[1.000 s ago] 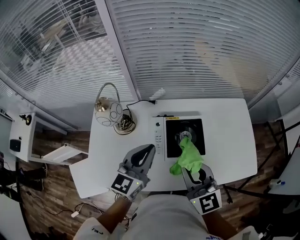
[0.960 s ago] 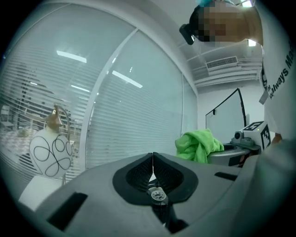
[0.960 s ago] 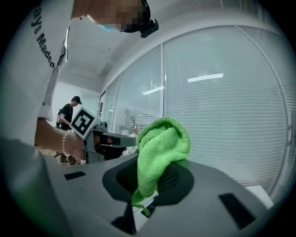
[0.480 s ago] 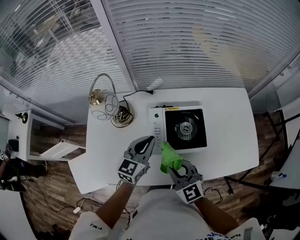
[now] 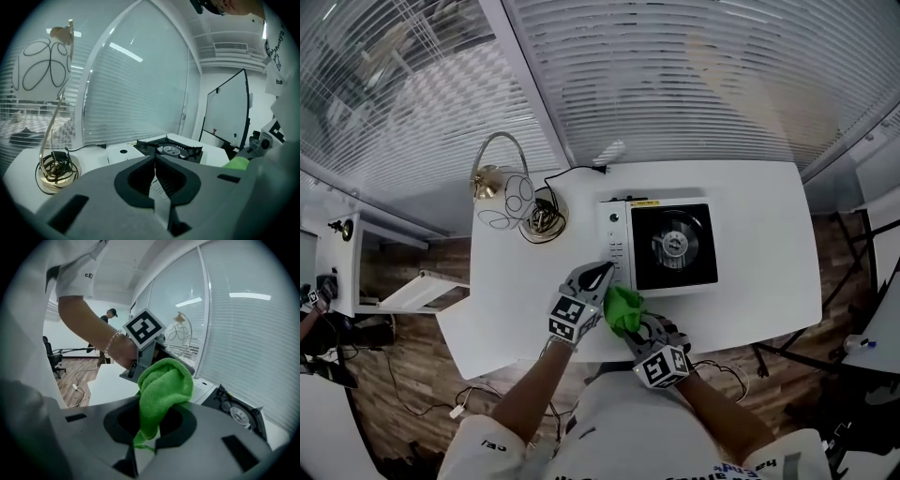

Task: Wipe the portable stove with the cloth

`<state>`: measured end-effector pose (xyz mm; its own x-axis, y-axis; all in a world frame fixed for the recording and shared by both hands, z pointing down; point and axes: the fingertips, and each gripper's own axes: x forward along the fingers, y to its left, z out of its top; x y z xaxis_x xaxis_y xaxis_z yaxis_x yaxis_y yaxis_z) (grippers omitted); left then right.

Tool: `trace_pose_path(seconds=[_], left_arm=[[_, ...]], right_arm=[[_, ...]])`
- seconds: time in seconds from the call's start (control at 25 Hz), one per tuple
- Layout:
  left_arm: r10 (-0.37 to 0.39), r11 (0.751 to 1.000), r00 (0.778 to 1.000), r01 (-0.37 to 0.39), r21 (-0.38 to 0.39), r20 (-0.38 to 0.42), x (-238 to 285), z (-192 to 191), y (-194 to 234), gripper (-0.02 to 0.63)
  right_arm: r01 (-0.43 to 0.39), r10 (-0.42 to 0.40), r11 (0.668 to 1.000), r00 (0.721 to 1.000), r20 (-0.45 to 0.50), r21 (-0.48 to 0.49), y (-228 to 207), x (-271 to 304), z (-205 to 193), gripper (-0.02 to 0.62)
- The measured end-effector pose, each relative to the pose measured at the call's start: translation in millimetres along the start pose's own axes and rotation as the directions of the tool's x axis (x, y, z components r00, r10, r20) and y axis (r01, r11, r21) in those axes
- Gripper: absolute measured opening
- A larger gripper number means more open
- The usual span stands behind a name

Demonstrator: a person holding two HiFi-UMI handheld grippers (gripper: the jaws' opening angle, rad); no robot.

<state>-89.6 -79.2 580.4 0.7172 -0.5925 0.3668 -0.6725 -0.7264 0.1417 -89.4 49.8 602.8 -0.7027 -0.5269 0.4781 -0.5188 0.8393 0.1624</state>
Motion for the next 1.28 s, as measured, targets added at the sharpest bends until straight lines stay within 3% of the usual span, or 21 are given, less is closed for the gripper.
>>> trace_pose_path(seconds=[0.24, 0.4, 0.56, 0.72, 0.92, 1.28], left_arm=[[-0.014, 1.000, 0.999, 0.013, -0.019, -0.049, 17, -23, 6, 0.012], [-0.015, 1.000, 0.996, 0.013, -0.021, -0.091, 24, -33, 7, 0.012], [-0.013, 1.000, 0.996, 0.011, -0.023, -0.089, 28, -35, 11, 0.012], [-0.007, 0.999, 0.995, 0.011, 0.039, -0.104, 29, -35, 9, 0.012], [0.003, 0.994, 0.992, 0.010, 0.105, -0.123, 28, -36, 7, 0.012], [0.000, 0.995, 0.990, 0.014, 0.095, -0.142, 28, -37, 9, 0.011]], right_arm=[[0.004, -0.013, 0.999, 0.981, -0.195, -0.044, 9, 39, -56, 0.049], [0.031, -0.037, 0.999, 0.966, -0.256, -0.028, 0, 55, -69, 0.049], [0.061, -0.048, 0.997, 0.962, -0.268, 0.039, -4, 64, -72, 0.049], [0.095, -0.058, 0.986, 0.966, -0.253, 0.135, -7, 64, -71, 0.048], [0.112, -0.067, 0.979, 0.966, -0.250, 0.171, -9, 59, -74, 0.048], [0.167, -0.102, 0.957, 0.960, -0.262, 0.237, -22, 45, -87, 0.048]])
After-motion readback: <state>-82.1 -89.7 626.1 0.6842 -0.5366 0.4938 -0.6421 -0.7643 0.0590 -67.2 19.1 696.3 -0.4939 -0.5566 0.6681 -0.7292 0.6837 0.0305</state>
